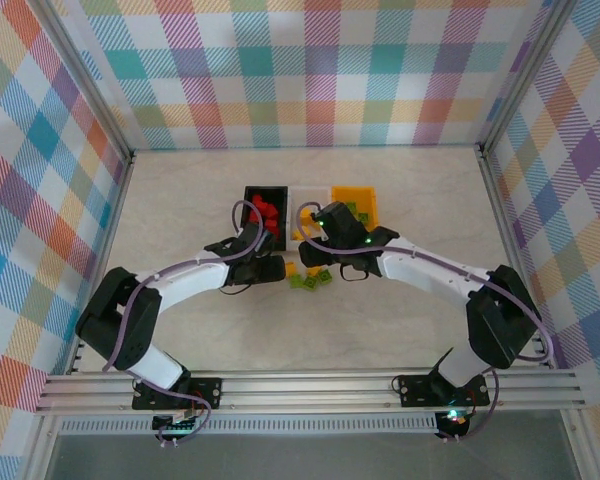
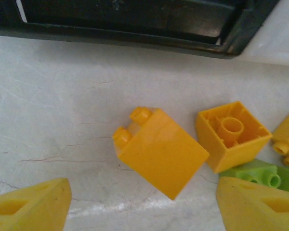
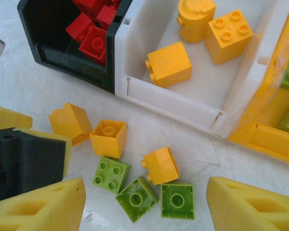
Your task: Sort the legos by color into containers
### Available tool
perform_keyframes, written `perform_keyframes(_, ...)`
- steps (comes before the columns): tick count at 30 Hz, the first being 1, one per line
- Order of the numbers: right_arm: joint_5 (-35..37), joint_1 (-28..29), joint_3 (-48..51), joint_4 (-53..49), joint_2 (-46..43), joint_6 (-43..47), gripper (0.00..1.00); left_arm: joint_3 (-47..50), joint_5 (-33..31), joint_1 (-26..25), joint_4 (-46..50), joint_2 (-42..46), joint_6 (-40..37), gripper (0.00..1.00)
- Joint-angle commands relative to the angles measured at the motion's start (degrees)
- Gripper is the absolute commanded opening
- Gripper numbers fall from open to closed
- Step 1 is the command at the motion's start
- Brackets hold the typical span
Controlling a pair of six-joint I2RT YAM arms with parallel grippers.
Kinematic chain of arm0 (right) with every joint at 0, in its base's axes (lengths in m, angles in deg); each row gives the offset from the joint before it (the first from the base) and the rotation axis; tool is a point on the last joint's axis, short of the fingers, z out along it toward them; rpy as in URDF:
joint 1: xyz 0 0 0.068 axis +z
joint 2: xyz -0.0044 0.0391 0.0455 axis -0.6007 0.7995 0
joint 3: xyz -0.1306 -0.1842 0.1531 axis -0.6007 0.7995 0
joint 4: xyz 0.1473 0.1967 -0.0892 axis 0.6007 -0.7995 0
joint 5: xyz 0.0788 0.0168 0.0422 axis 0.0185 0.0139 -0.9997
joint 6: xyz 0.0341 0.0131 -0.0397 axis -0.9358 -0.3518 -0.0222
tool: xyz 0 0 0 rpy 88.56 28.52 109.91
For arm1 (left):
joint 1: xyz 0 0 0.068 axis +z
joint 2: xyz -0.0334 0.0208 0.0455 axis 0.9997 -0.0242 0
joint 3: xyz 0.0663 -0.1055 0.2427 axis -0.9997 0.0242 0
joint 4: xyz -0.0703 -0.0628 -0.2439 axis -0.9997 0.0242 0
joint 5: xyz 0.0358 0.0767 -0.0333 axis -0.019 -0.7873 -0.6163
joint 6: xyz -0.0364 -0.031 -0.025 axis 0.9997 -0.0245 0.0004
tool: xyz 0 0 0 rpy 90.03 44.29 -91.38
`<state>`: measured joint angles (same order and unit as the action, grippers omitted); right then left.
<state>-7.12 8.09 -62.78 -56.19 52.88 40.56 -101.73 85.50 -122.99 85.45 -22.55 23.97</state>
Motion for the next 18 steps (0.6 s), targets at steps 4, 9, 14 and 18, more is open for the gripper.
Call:
perform_keyframes(4,1.0,0.25,1.52,2.16,-3.23,-0.47,0.68,-1.57,-1.73,-0.43,-5.04,-2.2,-0.56,0.8)
perform_keyframes(9,1.17,0.16,2.05,2.26,-3.61,-0.33,0.68,-2.78,-2.47,-0.35,-6.2,-3.54,-0.58,0.8)
perform_keyframes(14,1.44,0.07,2.41,2.27,-4.0,-0.38,0.68,-3.97,-3.59,0.17,-4.46,-6.12,-0.11,0.73)
perform_keyframes(18,1.53,-0.04,3.01,2.55,-4.64,-0.38,0.68,-3.06,-3.32,0.18,-3.38,-6.54,0.15,0.68)
